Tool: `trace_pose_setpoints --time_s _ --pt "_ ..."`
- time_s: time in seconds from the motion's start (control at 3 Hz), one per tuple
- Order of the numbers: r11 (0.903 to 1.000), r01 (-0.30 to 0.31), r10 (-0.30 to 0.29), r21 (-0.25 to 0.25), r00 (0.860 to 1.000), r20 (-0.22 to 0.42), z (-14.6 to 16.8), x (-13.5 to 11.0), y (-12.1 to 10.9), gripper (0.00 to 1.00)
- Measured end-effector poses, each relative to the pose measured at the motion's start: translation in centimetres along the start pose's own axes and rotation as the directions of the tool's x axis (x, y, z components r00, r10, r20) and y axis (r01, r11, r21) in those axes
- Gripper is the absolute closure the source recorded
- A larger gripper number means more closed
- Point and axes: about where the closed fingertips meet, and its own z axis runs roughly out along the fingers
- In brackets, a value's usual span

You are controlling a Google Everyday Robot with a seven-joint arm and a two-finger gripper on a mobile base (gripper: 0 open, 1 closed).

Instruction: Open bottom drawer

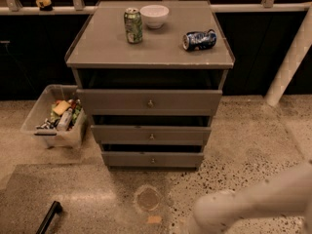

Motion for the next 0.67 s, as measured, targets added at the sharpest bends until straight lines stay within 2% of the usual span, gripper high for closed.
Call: trace_pose_setpoints --time_s 0.33,0.67 --pt "0.9979 0.064 -0.064 0.006 0.998 -0.024 0.6 -6.9 -5.1 0.00" --pt "0.9827 0.185 -0.185 0.008 0.982 0.030 1.6 -15.2 -8.4 0.00"
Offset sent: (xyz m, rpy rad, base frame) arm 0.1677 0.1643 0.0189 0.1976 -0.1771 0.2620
